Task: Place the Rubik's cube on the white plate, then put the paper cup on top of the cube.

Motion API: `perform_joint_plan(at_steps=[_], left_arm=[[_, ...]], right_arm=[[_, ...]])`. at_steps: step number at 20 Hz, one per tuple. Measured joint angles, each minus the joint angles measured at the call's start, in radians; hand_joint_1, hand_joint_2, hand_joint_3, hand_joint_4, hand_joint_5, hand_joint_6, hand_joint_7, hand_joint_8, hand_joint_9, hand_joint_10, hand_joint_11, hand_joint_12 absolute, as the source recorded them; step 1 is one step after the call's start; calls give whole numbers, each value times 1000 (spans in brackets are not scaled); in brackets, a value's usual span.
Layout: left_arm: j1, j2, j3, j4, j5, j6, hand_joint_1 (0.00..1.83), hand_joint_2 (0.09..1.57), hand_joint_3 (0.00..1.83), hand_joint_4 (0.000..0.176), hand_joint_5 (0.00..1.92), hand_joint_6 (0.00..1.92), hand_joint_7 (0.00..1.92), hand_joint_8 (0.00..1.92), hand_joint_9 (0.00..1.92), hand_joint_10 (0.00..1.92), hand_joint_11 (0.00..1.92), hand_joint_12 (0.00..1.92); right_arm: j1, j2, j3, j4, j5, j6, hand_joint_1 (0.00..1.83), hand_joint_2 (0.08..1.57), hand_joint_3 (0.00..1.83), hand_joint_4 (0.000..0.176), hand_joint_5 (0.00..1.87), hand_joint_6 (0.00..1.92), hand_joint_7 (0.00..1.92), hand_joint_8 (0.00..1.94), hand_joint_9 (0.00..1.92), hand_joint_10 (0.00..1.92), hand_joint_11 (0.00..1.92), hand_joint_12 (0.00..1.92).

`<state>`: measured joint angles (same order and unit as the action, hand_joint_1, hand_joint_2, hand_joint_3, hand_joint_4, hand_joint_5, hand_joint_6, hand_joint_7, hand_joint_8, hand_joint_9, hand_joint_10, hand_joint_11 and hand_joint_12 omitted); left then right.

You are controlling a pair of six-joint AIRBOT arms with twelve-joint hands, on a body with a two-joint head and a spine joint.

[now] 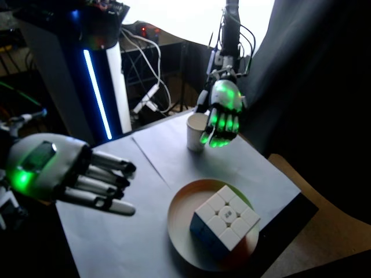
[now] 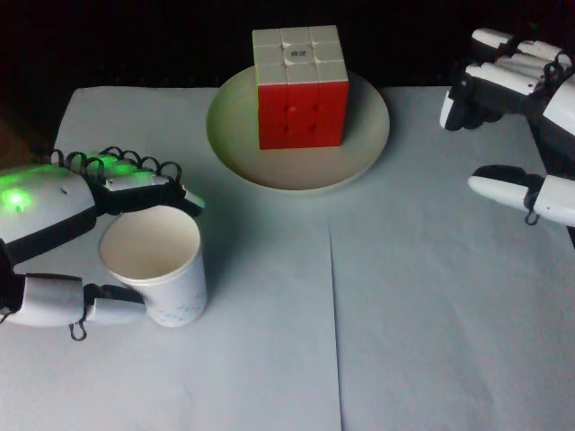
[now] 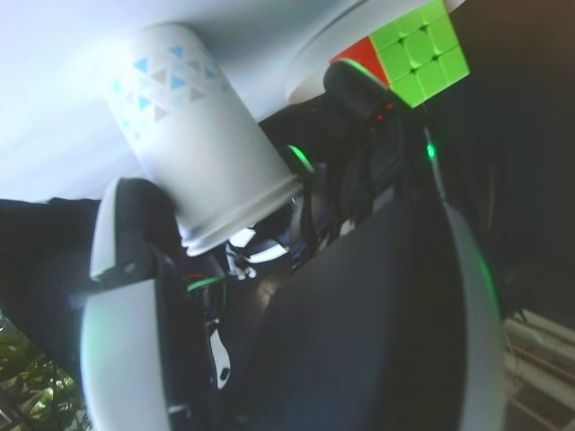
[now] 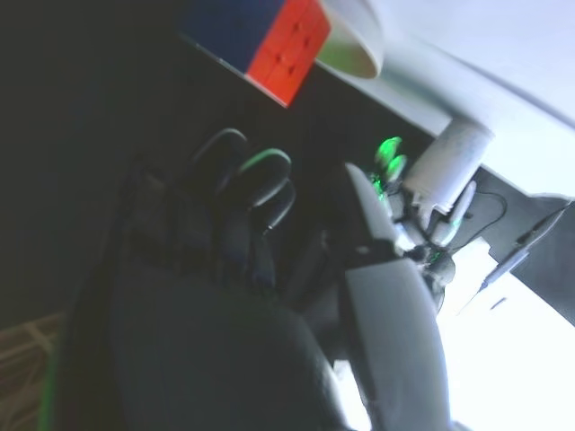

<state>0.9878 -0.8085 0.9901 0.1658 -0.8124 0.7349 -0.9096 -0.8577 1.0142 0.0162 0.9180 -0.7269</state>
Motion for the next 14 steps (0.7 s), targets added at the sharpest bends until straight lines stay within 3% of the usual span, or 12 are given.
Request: perform_joint_plan(at_steps=[1, 2, 3, 4, 5, 6, 7, 8, 9, 10, 13, 14], left_arm=[[-8, 0, 4, 1, -1, 0, 869, 1185, 0, 66, 138, 817, 76, 1156, 32, 1441, 0, 1784], [-11, 0, 7, 0, -2, 1, 820, 1190, 0, 81, 119, 871, 31, 1278, 6, 1511, 0, 1838], [-14, 2, 7, -5, -7, 1, 844, 1190, 0, 66, 120, 881, 84, 1142, 26, 1357, 0, 1793], [-21, 3, 7, -3, -12, 1, 806, 1190, 0, 66, 126, 847, 163, 906, 66, 1187, 0, 1714], [-24, 3, 7, -1, -18, 1, 805, 1196, 1, 54, 135, 821, 248, 691, 122, 1061, 0, 1677], [-35, 7, 7, 4, -25, 1, 905, 1181, 0, 3, 217, 732, 367, 689, 190, 1298, 43, 1844], [-42, 13, 7, 4, -36, 1, 1018, 1139, 0, 2, 265, 753, 388, 950, 281, 1476, 192, 1912], [-48, 19, 7, 3, -43, 1, 1008, 1137, 0, 17, 261, 802, 345, 1130, 302, 1523, 249, 1920], [-50, 23, 7, -1, -54, 0, 990, 1151, 2, 25, 261, 851, 360, 1128, 337, 1490, 288, 1886], [-58, 26, 7, 0, -59, 2, 980, 1159, 0, 19, 277, 832, 388, 1018, 353, 1408, 308, 1842], [-100, 28, 16, 10, -50, 6, 1024, 1167, 1, 25, 297, 902, 395, 1079, 370, 1393, 279, 1788], [-117, 28, 22, 13, -45, 9, 992, 1197, 7, 88, 244, 980, 327, 1172, 314, 1463, 228, 1866]], right_arm=[[0, 0, 0, 1, 1, 0, 1227, 1351, 0, 0, 139, 1423, 548, 1686, 233, 1596, 66, 1921], [0, -1, 0, -1, 1, -1, 1091, 1407, 4, 0, 282, 1679, 601, 1764, 236, 1581, 12, 1921], [0, -2, 0, 3, 0, 0, 1006, 1445, 3, 0, 305, 1796, 561, 1818, 201, 1590, 0, 1921], [0, -2, 0, 7, 0, 1, 862, 1434, 0, 0, 414, 1781, 298, 1686, 199, 1591, 0, 1921], [0, -2, 0, 6, 0, 0, 912, 1336, 0, 0, 166, 1543, 245, 1597, 188, 1575, 0, 1921], [0, -3, 0, 6, -1, 0, 1160, 1359, 0, 0, 101, 1463, 455, 1695, 169, 1562, 0, 1921], [0, -5, 0, 5, -1, 1, 1216, 1367, 0, 0, 94, 1485, 519, 1720, 183, 1541, 0, 1921], [0, -5, 0, 5, -1, 1, 1224, 1361, 0, 0, 93, 1506, 533, 1709, 195, 1540, 0, 1921], [0, -5, 0, 5, -1, 2, 1219, 1363, 0, 0, 85, 1504, 531, 1710, 213, 1554, 0, 1921], [0, -5, 0, 7, -1, 1, 1008, 1446, 4, 0, 289, 1811, 552, 1805, 211, 1693, 0, 1921], [-6, -6, 0, 7, -2, 1, 1222, 1360, 0, 0, 105, 1503, 538, 1700, 205, 1516, 0, 1902], [-6, -7, 0, 7, -2, 1, 1220, 1361, 0, 0, 96, 1505, 536, 1707, 239, 1593, 0, 1921]])
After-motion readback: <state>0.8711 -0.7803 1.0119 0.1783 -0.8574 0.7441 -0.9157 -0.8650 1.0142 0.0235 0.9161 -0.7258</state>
